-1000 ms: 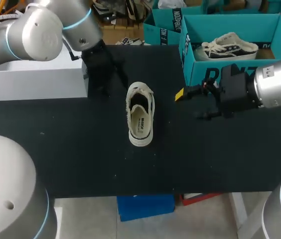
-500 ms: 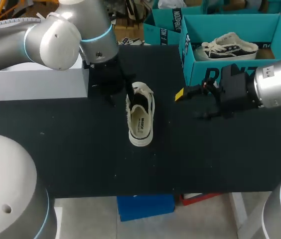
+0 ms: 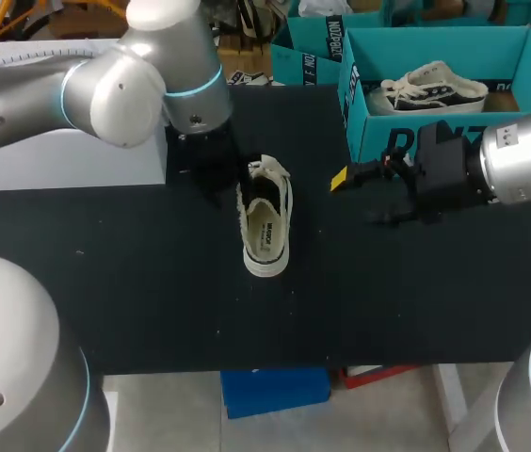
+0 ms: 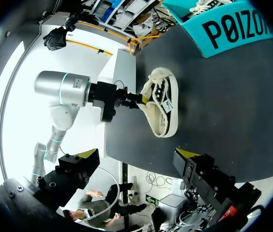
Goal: Take the shoe out of the shoebox, open the shoe tongue, remove and reinsert the insole, then place the shoe into the shoebox
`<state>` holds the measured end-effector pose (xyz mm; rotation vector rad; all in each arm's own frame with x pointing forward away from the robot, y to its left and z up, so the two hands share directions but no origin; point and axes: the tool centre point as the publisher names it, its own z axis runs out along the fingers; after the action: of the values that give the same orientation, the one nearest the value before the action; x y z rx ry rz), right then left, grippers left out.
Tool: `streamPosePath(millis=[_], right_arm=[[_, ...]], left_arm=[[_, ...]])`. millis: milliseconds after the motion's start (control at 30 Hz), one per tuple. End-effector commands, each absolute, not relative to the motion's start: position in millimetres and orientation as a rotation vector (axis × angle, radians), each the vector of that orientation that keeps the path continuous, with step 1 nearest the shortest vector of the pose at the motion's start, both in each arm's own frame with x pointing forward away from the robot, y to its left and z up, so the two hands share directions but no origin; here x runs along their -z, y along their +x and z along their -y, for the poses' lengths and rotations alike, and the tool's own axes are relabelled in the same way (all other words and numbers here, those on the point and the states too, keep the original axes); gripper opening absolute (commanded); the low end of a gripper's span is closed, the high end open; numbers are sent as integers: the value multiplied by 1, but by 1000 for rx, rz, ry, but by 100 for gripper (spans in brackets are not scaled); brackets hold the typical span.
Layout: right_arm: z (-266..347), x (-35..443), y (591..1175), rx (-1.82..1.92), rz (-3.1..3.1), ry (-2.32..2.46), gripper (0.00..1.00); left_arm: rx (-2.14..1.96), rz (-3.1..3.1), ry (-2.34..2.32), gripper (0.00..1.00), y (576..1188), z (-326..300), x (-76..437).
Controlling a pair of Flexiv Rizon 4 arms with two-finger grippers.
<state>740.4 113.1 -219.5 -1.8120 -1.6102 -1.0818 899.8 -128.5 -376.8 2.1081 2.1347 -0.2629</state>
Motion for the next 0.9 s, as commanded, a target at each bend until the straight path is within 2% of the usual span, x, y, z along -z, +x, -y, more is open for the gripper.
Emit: streamPosePath(millis=[33, 400, 533, 633, 700, 733, 767, 900], right_arm=[[-114, 220, 741, 1082, 1610, -1813, 100], [-114, 220, 741, 1082, 1610, -1813, 100], [-114, 220, 741, 1082, 1610, -1813, 100], [-114, 220, 741, 1082, 1610, -1813, 100], [-114, 220, 741, 1082, 1610, -1813, 100], [-114, 220, 741, 1082, 1610, -1813, 100], [-114, 220, 741, 1082, 1610, -1813, 100], [-114, 220, 741, 1082, 1610, -1813, 100]], left_arm=[[266, -2129, 2112, 49, 904, 131, 389], [249, -2108, 2138, 48, 909, 137, 407], [234, -2093, 2144, 40, 910, 138, 411], [231, -2088, 2145, 40, 910, 139, 414], [227, -2083, 2147, 31, 910, 140, 416], [225, -2081, 2147, 22, 910, 140, 416], [222, -2078, 2148, 2, 910, 141, 417], [225, -2070, 2143, 0, 912, 143, 417]])
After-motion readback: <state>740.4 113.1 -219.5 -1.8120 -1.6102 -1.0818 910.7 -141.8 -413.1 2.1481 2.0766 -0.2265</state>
